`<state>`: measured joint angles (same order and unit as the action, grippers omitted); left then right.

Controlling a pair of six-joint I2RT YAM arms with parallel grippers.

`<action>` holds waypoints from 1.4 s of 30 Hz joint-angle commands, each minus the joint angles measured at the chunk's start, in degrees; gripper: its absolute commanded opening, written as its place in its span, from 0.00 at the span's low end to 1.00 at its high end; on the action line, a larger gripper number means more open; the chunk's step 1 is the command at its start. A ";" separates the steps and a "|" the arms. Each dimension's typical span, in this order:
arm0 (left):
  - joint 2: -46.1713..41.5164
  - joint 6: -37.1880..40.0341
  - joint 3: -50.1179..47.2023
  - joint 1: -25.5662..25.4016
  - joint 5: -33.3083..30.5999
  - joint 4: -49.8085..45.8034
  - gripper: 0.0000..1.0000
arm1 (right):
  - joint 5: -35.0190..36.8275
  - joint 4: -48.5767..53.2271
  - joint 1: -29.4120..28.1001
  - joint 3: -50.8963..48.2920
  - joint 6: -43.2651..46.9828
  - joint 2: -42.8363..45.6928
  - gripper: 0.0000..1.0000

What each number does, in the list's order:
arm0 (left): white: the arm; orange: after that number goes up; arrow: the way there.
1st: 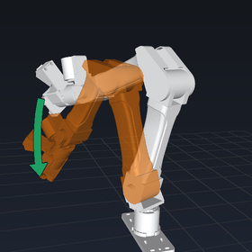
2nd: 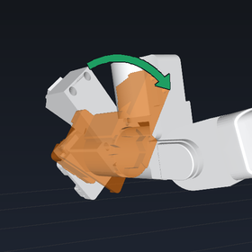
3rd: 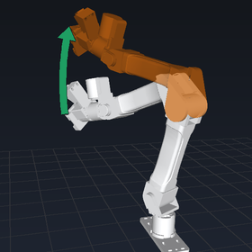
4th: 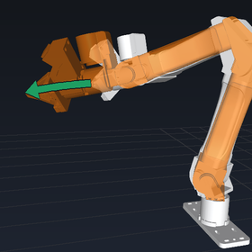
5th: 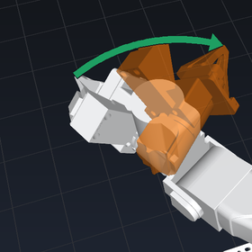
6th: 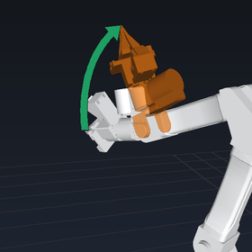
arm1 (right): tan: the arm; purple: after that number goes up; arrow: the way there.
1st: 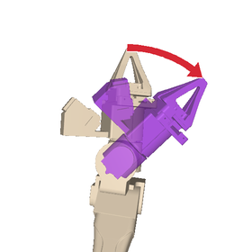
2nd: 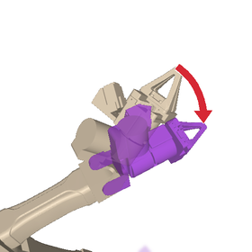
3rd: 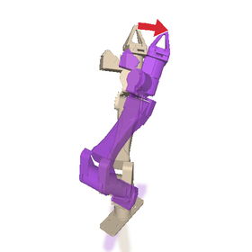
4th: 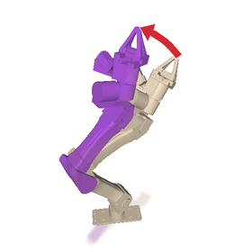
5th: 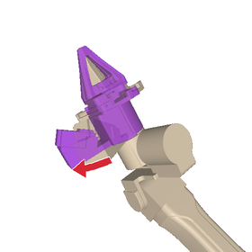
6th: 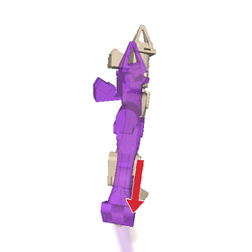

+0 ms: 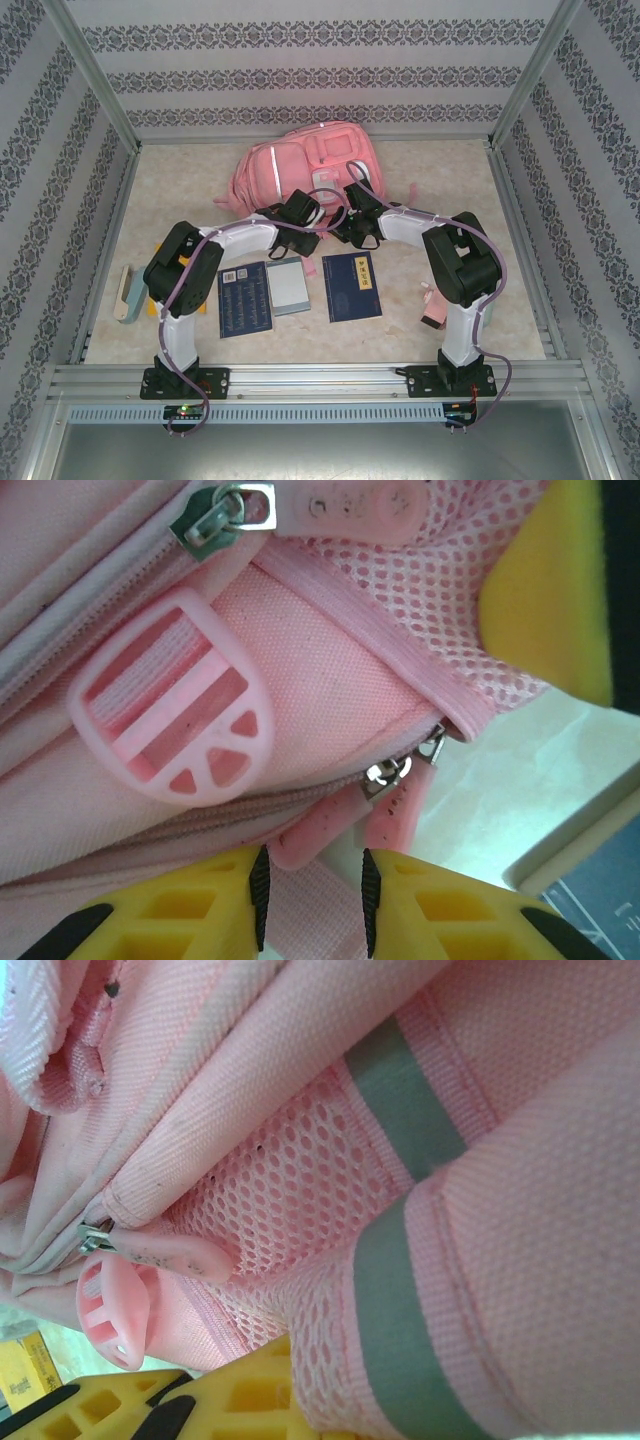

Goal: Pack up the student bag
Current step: Unzip the student bag at the top-center of the table.

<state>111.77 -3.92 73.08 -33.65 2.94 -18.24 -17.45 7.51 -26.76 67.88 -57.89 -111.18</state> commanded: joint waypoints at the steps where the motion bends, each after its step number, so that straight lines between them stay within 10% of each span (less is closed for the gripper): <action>1: 2.35 2.60 2.61 0.43 -1.24 -2.24 0.33 | -1.08 0.59 0.05 1.55 1.29 -0.53 0.07; 14: 8.68 3.92 7.60 0.38 -0.30 -4.35 0.32 | -1.84 0.54 -0.31 1.29 1.27 -0.62 0.07; 21: 8.87 3.21 7.61 0.41 1.20 -4.57 0.01 | -1.88 0.41 -0.39 1.35 1.06 -0.97 0.06; 42: -4.54 -6.61 -1.29 9.29 -9.79 -9.83 0.00 | 1.81 1.27 4.47 -1.96 2.73 6.68 0.00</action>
<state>109.03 -8.51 73.36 -27.24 -0.89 -24.14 -17.45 7.40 -23.75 66.48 -56.82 -107.48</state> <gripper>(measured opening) 0.058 0.066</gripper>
